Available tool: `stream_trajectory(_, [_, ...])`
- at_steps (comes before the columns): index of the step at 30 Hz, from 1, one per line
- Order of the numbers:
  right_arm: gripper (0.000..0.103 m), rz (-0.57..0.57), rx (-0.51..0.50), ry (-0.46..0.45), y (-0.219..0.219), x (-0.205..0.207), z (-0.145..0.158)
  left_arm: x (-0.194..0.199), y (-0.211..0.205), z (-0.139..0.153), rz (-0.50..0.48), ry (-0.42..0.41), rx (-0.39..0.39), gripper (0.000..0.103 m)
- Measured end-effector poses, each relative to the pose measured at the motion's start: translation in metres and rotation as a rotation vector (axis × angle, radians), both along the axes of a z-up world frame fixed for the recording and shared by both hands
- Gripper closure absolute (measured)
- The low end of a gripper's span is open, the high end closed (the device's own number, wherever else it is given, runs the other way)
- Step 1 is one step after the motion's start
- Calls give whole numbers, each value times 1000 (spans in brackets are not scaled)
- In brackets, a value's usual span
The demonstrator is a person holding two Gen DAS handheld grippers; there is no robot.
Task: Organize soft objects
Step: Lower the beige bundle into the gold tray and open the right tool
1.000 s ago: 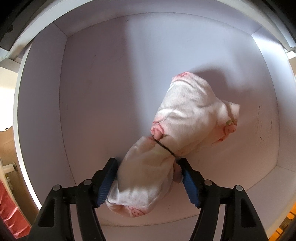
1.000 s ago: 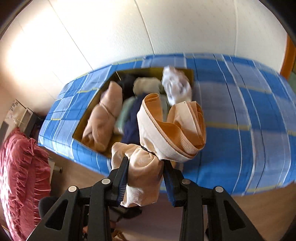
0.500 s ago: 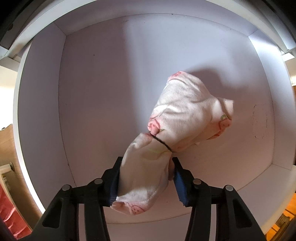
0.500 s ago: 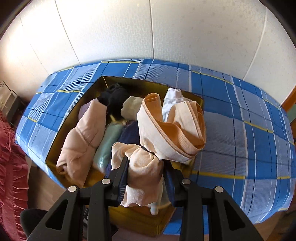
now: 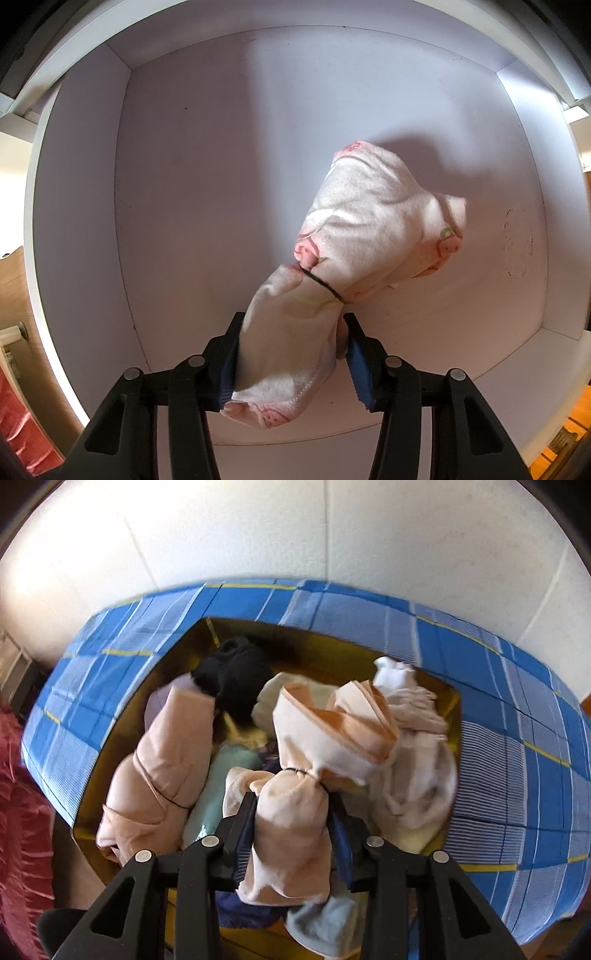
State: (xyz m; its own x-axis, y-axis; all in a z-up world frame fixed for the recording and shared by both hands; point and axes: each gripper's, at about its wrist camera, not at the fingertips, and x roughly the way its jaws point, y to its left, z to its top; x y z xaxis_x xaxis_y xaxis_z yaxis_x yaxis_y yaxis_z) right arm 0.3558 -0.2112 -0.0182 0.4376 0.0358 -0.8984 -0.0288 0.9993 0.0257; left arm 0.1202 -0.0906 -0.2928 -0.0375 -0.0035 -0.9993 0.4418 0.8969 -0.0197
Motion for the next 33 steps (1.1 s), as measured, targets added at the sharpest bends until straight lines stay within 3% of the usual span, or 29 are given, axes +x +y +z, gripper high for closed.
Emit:
stream_trajectory(8, [62,-81,10,-1,-26,-5,-3,-4,-2,0,-2,-3,6,52])
stream_trajectory(15, [59,-70,75,-98,-24,-37,16,-5,-2,0,1,-3,5,52])
stream_trajectory(19, [76,-122,121,-63,-26,-36,-1,-6,-1,2,3,-2,5,54])
stream_trajectory(25, [78,-132,163,-100,-23,-15,-13,-7,7,4,33,12,-12,57])
stream_trajectory(28, [75,-117,167,-120,-22,-15,-12,-11,9,3,31,14,-6,57])
stream_trajectory(29, [69,-111,171,-121,-23,-17,-11,-13,10,2,27,14,-2,57])
stream_trajectory(33, [62,-98,151,-153,-28,-46,-2,-17,11,2,14,5,12,57])
